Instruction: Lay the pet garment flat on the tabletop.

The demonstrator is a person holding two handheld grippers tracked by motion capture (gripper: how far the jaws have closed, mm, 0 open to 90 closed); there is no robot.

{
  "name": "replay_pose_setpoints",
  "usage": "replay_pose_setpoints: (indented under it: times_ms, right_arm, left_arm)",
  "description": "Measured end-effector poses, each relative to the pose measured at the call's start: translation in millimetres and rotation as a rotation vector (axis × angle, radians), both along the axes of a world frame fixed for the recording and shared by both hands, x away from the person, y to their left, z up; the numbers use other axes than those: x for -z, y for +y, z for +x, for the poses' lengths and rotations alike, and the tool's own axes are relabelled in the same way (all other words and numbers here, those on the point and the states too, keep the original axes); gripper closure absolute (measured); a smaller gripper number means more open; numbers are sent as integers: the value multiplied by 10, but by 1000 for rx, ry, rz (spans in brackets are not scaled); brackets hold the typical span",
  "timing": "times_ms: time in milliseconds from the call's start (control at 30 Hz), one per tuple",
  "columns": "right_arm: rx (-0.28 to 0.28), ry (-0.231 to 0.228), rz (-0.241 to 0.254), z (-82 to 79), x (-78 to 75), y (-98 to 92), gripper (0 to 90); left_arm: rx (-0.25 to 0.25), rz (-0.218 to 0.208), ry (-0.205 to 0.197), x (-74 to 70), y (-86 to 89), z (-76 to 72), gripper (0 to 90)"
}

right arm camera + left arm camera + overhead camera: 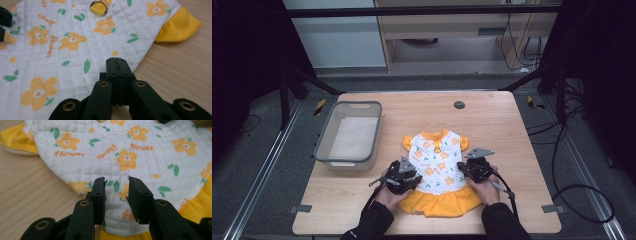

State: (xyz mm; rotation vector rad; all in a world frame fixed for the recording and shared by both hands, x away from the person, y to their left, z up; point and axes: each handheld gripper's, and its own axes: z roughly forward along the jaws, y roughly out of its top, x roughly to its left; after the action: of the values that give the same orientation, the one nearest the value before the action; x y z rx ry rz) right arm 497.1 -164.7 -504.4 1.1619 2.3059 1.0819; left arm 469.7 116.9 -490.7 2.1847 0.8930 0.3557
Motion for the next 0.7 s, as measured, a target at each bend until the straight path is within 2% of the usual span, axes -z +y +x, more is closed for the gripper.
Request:
replay_pose_setpoints:
  times_ms: [67,167,333,367,433,567,700]
  right_arm:
    - [3,5,2,-13,-17,-5,894]
    - [8,-13,51,-62,-89,-37,883]
    - [16,-72,103,-177,-248,-165,827]
    - [24,-79,109,-201,-274,-197,785]
    - [41,-95,76,-242,-308,-250,659]
    - [68,-95,58,-341,-305,-332,459]
    - [90,-105,76,-438,-311,-410,363]
  left_arm:
    - [-11,-10,-9,-55,32,4,634]
    - [-24,-37,-33,-171,123,-11,603]
    - [-39,-74,-58,-297,321,-90,553]
    - [-41,-74,-65,-311,365,-113,543]
    - [-48,-82,-68,-324,452,-161,519]
    - [-72,-87,-74,-322,638,-250,447]
    - [-104,-90,-80,-289,862,-308,403]
